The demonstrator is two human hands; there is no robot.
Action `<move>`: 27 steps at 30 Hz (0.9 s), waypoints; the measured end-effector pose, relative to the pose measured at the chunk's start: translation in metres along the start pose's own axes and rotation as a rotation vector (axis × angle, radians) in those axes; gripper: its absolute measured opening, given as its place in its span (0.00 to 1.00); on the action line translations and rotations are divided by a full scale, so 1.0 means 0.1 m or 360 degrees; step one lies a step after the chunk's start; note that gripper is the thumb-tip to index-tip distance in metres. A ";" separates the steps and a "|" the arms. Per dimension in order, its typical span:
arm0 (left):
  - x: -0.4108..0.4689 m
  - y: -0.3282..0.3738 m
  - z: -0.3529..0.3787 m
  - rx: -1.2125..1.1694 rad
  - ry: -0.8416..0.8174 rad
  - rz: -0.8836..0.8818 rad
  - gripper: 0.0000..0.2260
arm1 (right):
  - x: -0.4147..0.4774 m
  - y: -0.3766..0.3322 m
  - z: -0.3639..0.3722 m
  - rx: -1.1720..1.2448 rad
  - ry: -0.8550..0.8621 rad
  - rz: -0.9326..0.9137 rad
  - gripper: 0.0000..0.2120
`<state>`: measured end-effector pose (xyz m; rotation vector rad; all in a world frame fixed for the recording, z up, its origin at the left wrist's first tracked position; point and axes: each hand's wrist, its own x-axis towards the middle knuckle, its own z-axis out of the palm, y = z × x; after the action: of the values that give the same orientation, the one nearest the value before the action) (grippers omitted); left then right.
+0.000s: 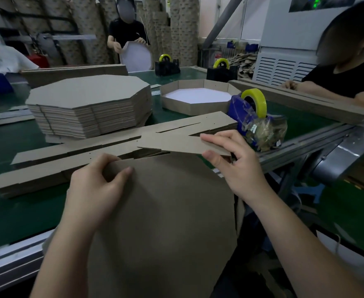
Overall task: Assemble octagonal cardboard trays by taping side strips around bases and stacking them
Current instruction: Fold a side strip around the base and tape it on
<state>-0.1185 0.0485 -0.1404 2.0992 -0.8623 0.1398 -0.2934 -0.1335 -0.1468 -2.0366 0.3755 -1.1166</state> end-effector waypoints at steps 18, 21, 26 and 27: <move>-0.26 0.26 -0.02 -0.0800 0.0067 0.0368 0.19 | 0.06 -0.26 -0.36 -0.0013 -0.0384 -0.0156 0.19; -0.25 0.25 -0.02 -0.0808 0.0073 0.0388 0.20 | 0.06 -0.25 -0.36 0.0012 -0.0387 -0.0151 0.19; -0.25 0.23 -0.04 -0.0830 0.0066 0.0373 0.19 | 0.07 -0.23 -0.35 0.0025 -0.0387 -0.0156 0.18; -0.26 0.23 -0.04 -0.0826 0.0062 0.0366 0.19 | 0.06 -0.23 -0.34 0.0024 -0.0394 -0.0159 0.18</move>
<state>-0.1514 0.0556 -0.1325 1.5104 -0.9928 0.0670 -0.3197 -0.1383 -0.1148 -2.1689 0.1415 -0.9071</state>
